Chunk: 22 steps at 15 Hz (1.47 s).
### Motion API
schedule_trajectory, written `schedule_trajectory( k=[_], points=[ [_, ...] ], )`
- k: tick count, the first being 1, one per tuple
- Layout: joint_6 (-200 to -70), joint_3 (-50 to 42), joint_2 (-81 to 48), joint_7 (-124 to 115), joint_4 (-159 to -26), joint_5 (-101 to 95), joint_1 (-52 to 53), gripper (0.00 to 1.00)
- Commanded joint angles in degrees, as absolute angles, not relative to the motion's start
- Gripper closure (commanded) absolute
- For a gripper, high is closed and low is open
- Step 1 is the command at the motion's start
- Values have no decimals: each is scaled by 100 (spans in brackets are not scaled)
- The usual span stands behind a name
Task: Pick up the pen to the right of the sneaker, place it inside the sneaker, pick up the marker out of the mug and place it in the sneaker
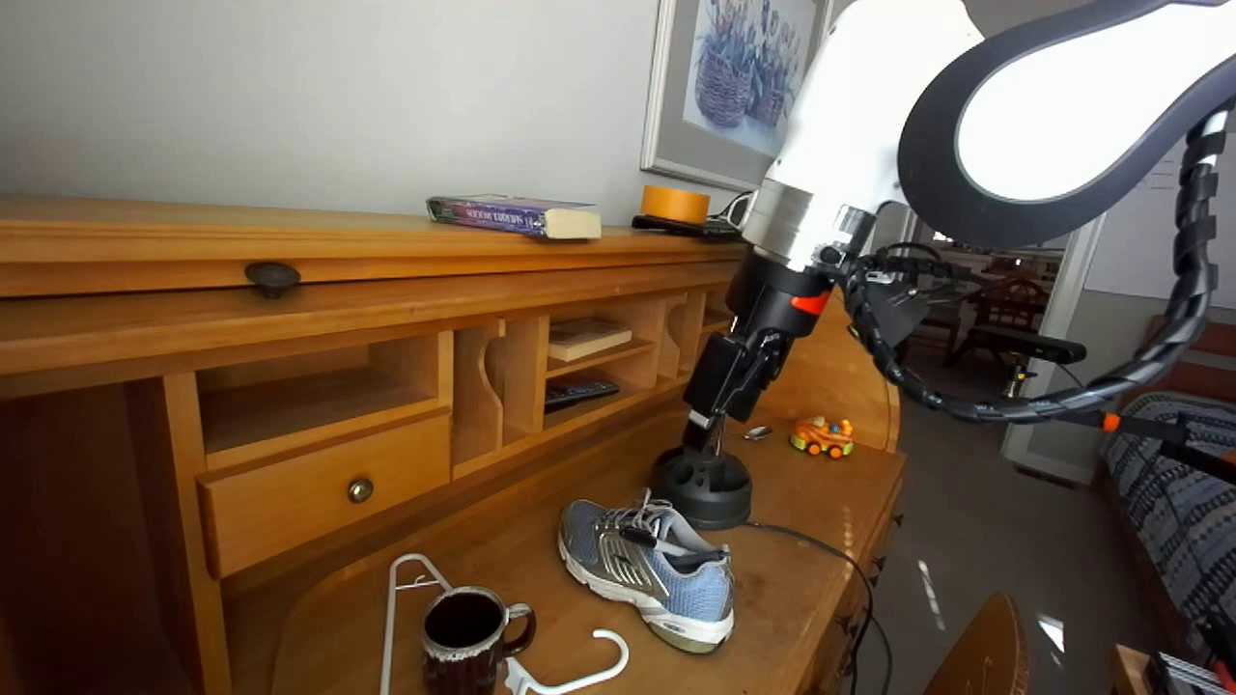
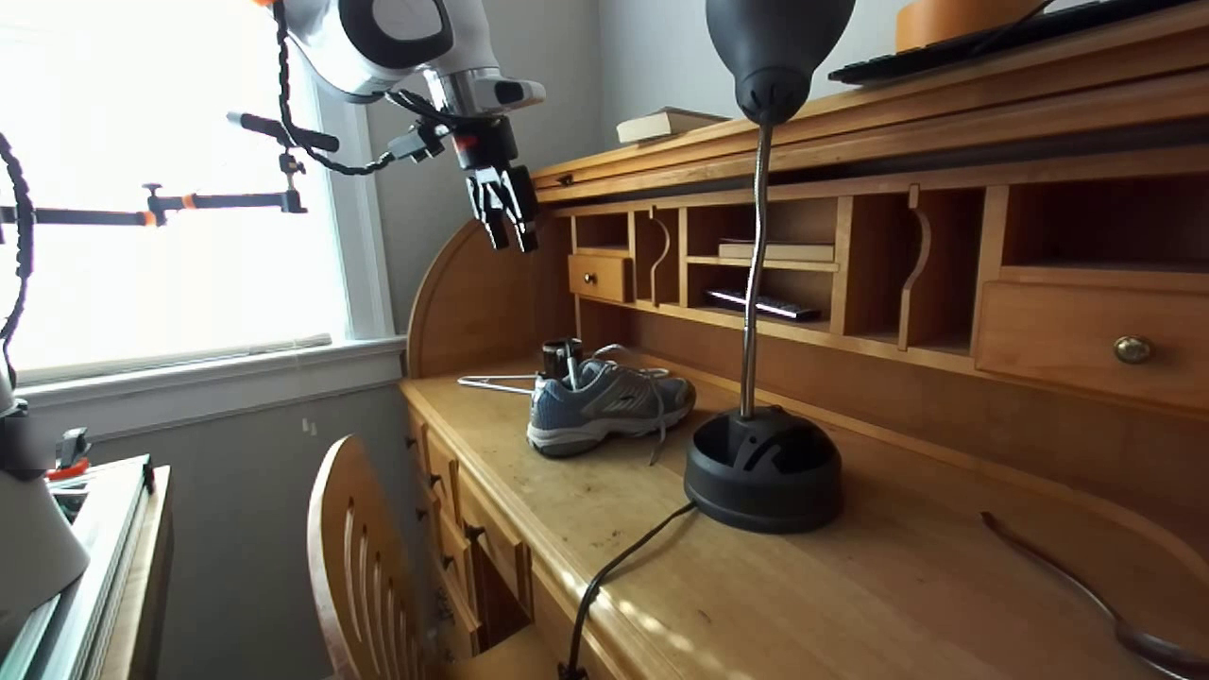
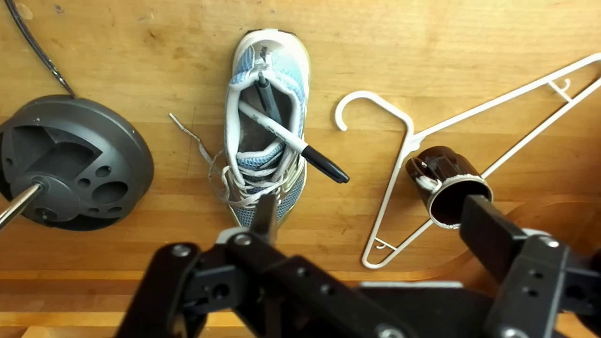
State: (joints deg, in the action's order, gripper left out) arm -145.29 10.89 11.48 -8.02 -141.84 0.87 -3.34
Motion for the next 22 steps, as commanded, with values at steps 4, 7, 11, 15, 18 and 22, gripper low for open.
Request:
schedule_trajectory(
  k=[4, 7, 11, 15, 18, 22],
  points=[
    [-15003, 623, 192, -157, -13904, -28, -15, 0],
    [-15222, 557, -316, -15, -13652, -122, 37, 0],
    [-15325, 483, -902, 75, -13259, -384, 102, 0],
    [-15286, 432, -1393, 617, -12870, -765, 166, 0],
    [-15406, 429, -1671, 1031, -12690, -1061, 208, 0],
    [-15555, 420, -1938, 1416, -12534, -1421, 251, 31]
  ],
)
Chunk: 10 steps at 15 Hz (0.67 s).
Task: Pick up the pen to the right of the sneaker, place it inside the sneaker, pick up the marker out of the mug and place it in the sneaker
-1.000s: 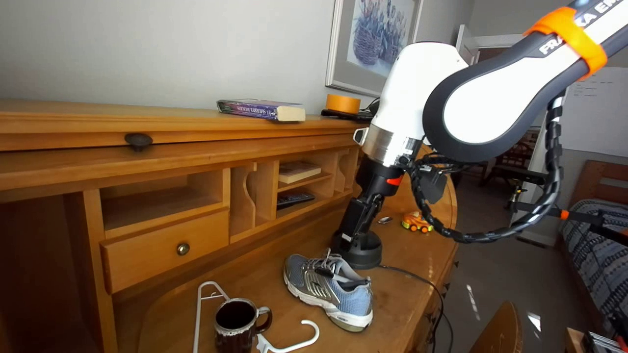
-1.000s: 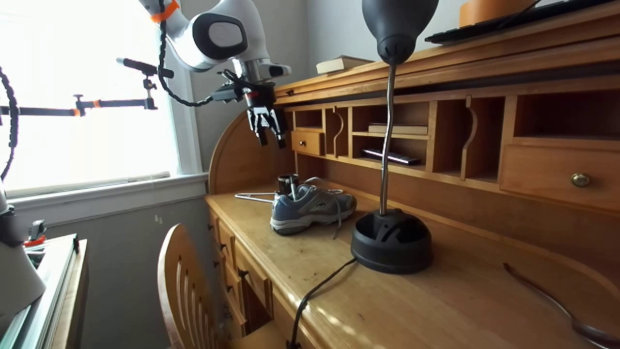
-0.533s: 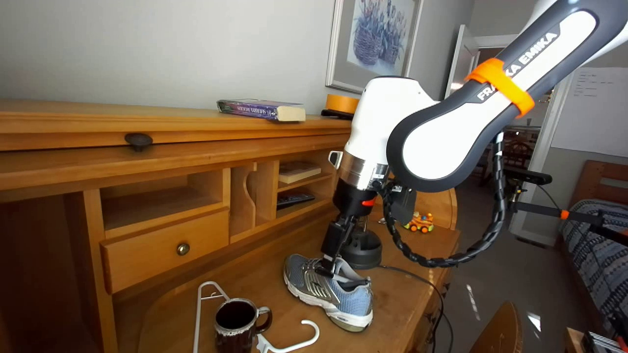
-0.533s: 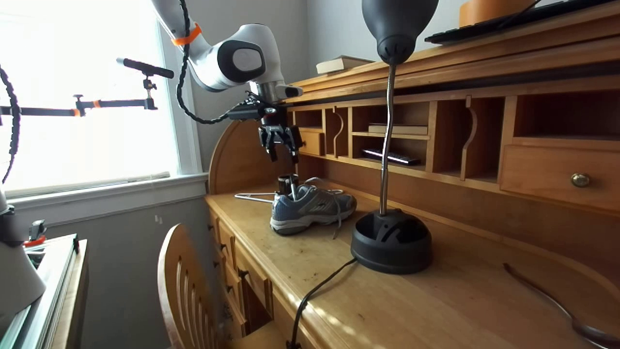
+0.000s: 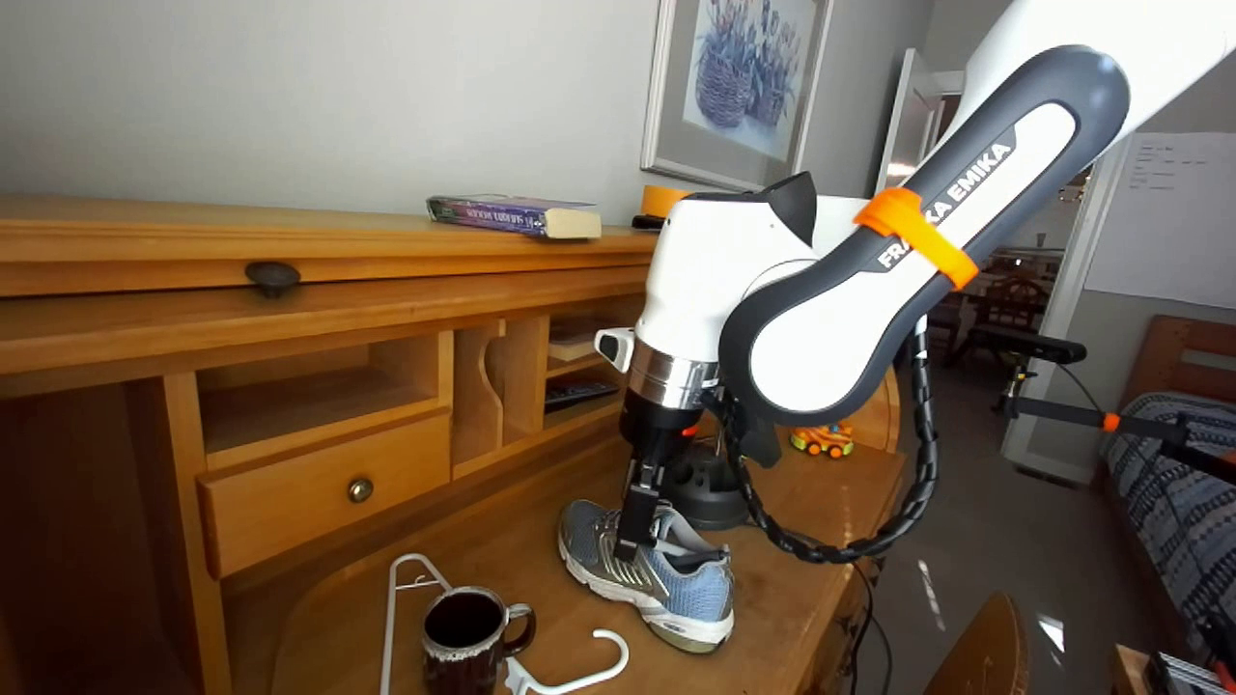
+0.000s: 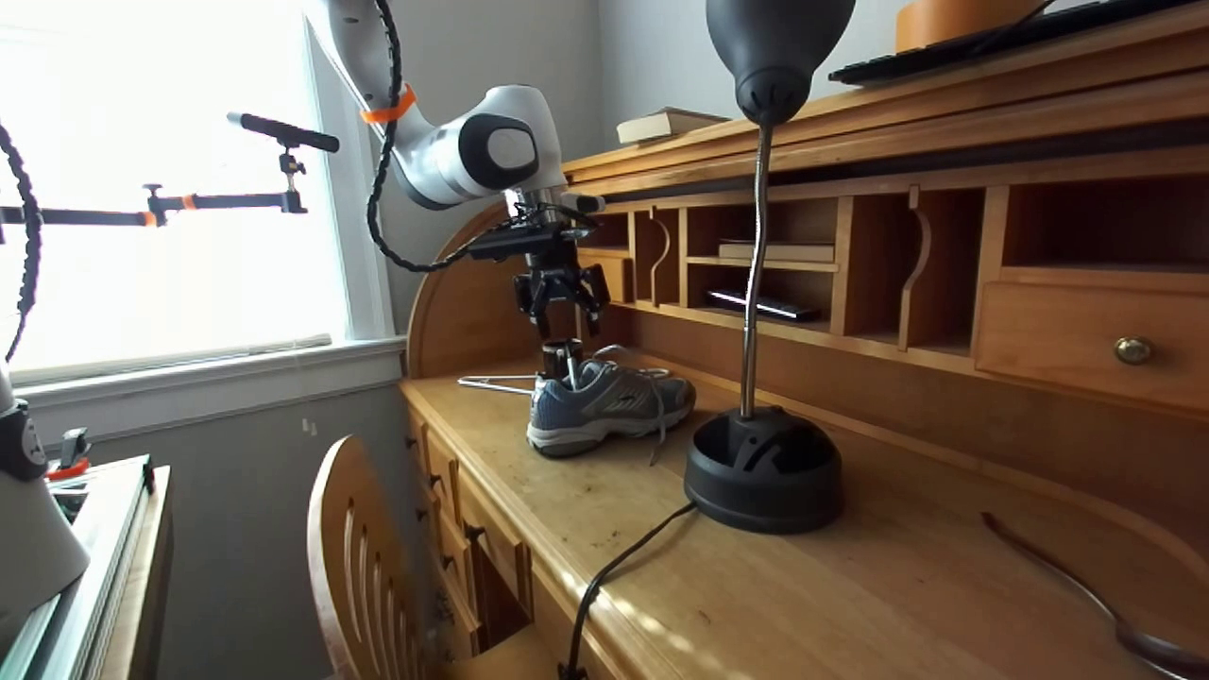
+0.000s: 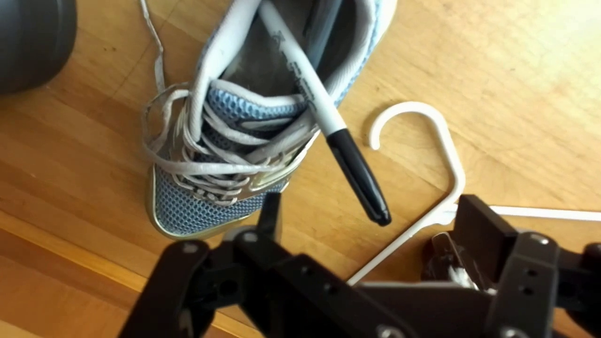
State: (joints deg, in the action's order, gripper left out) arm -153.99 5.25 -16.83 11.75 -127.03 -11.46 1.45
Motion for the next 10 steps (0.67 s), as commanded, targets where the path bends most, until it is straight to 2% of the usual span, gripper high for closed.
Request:
schedule_trajectory(
  k=[1, 10],
  points=[
    [-15573, 405, -1981, 1463, -12506, -1499, 268, 32],
    [-15799, 380, -1871, 1633, -12660, -1614, 273, 100]
  ],
)
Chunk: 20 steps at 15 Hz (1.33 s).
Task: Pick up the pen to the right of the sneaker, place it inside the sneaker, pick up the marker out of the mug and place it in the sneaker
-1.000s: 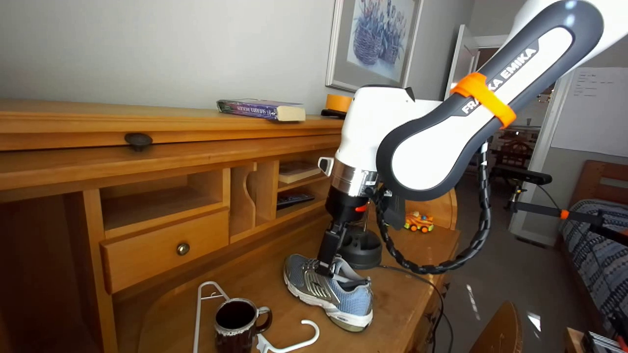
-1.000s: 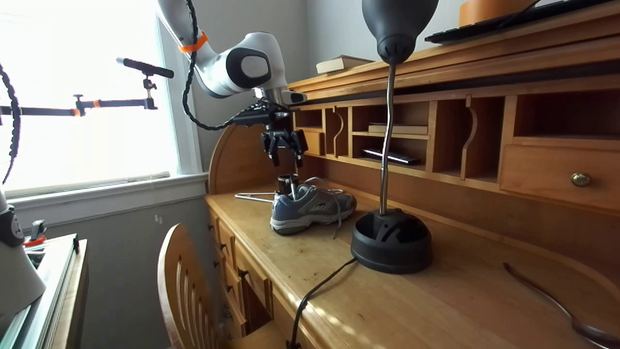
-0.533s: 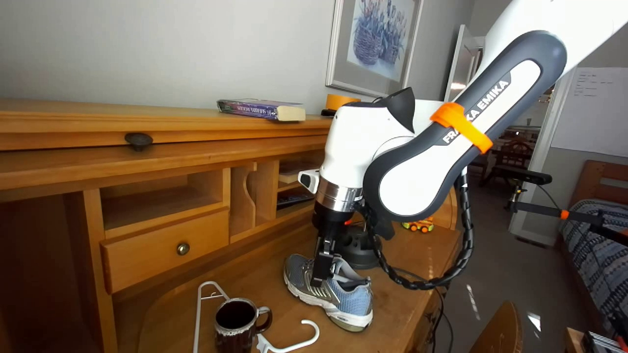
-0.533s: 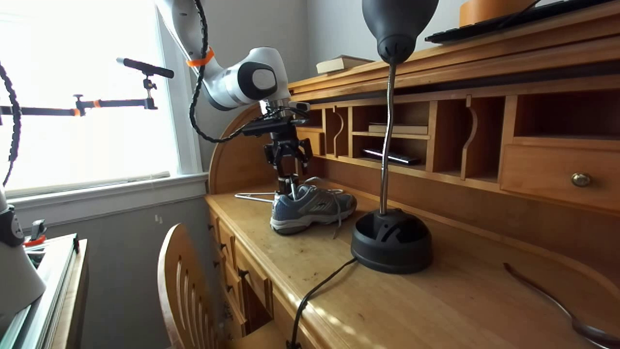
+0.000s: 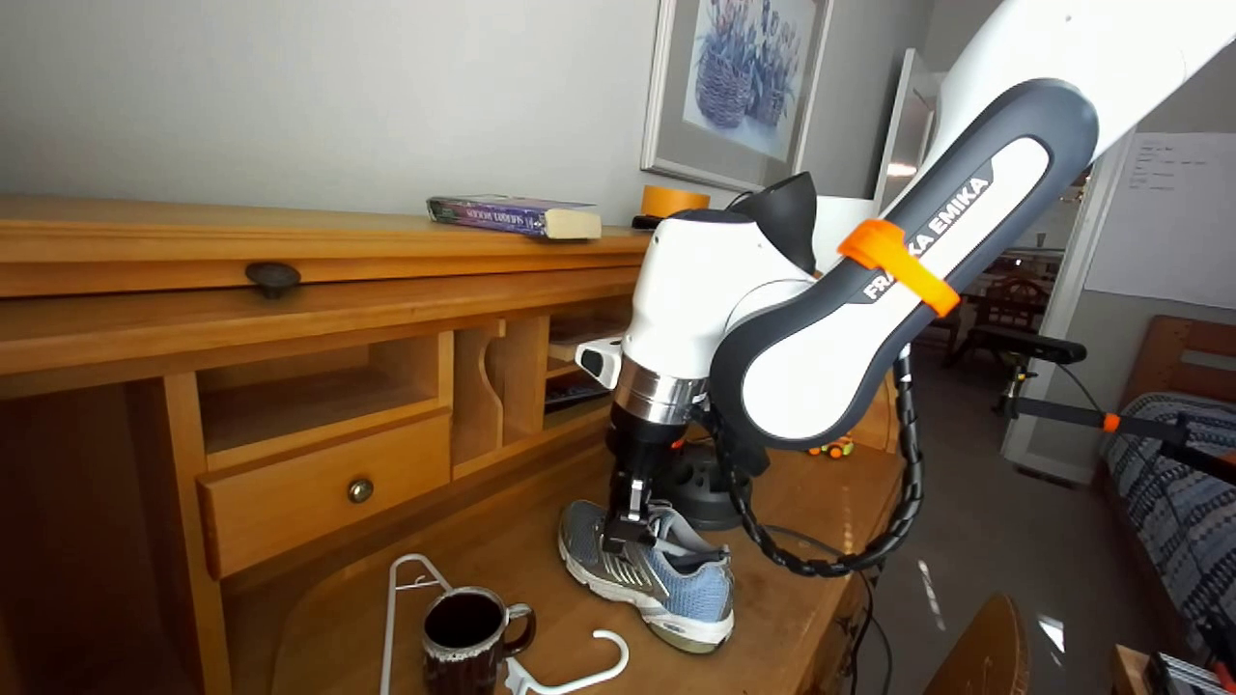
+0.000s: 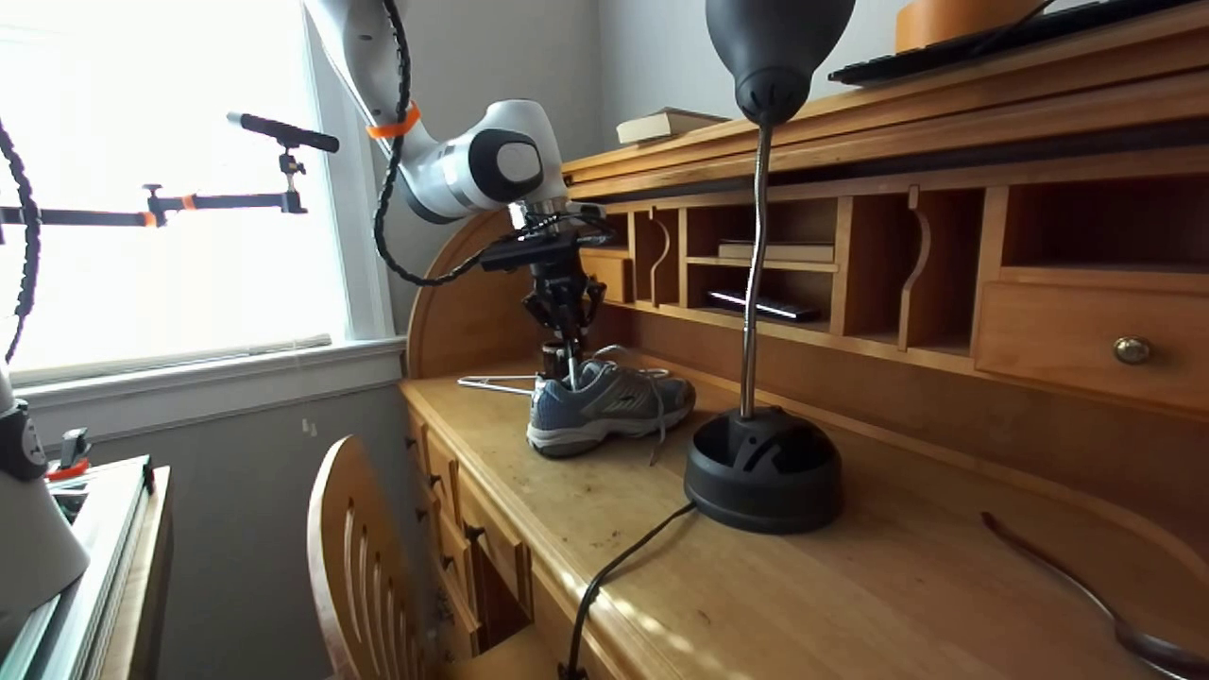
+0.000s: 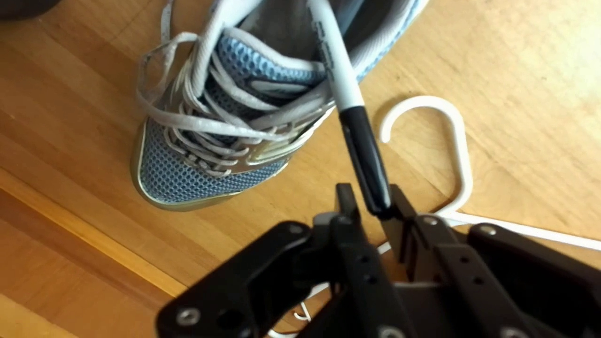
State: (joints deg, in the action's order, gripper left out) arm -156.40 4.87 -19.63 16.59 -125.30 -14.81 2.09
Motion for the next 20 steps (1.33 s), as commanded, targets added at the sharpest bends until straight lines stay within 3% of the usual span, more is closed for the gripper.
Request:
schedule_trajectory(
  k=[1, 9, 20],
  points=[
    [-15807, 370, -1812, 1619, -12718, -1605, 264, 100],
    [-16207, 116, -1418, 1364, -13199, -1840, 326, 97],
    [-17727, -955, -1123, -336, -14038, -2830, 851, 97]
  ],
)
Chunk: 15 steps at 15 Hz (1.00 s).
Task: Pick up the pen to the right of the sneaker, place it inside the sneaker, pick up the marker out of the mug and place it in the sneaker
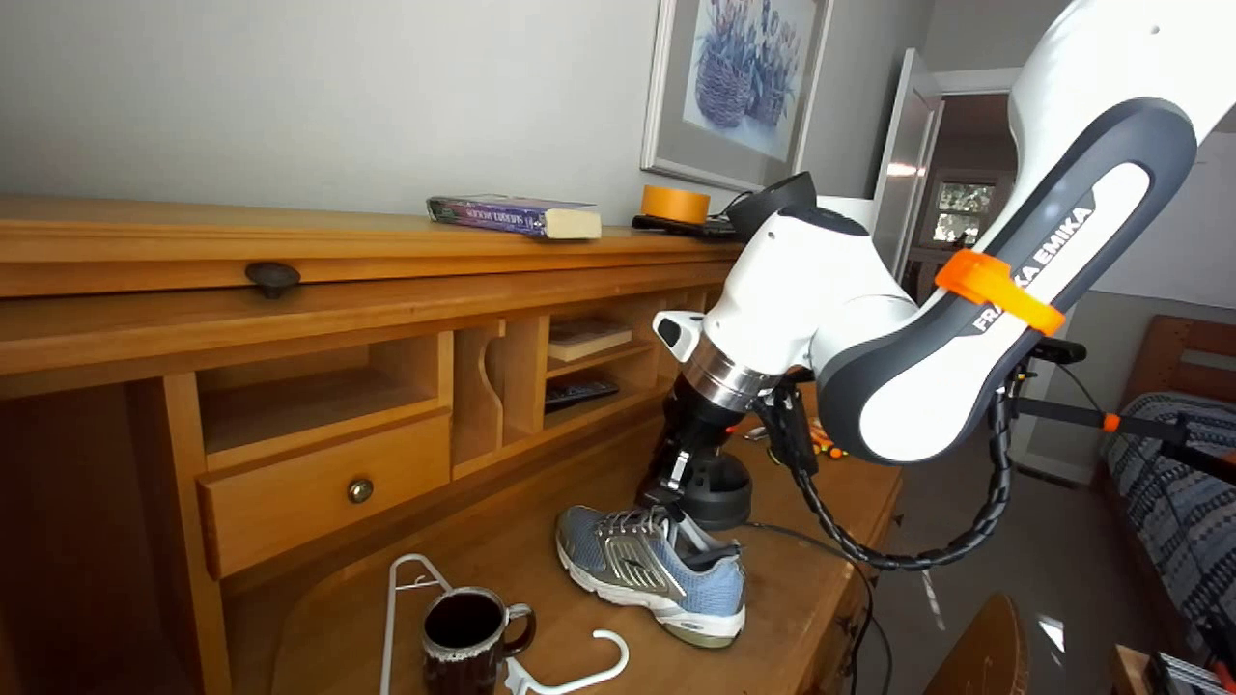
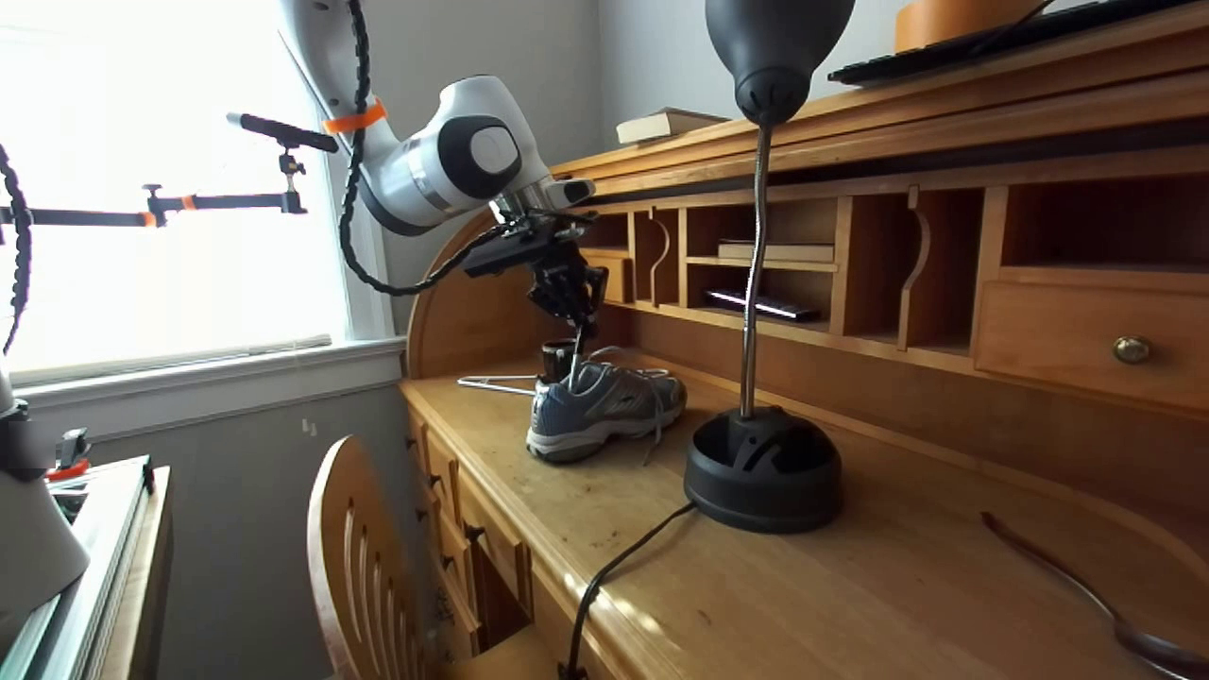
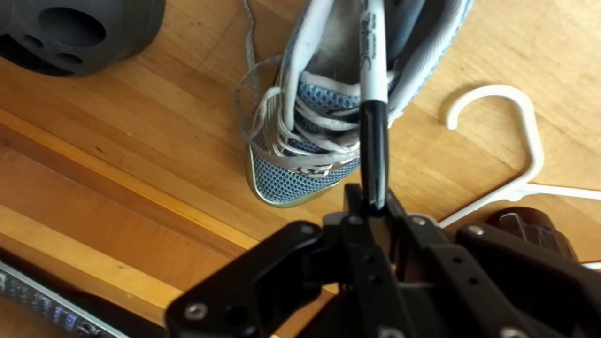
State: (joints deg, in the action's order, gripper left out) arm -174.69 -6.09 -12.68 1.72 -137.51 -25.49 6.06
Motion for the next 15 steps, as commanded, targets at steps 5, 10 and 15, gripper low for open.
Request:
schedule_trajectory(
  k=[5, 10, 15],
  points=[
    [-17724, -1236, -1163, -788, -14142, -2772, 1074, 50],
    [-17721, -1199, -1018, -913, -14283, -2567, 1068, 19],
    [-17568, -942, -598, -849, -14568, -2182, 880, 0]
  ],
)
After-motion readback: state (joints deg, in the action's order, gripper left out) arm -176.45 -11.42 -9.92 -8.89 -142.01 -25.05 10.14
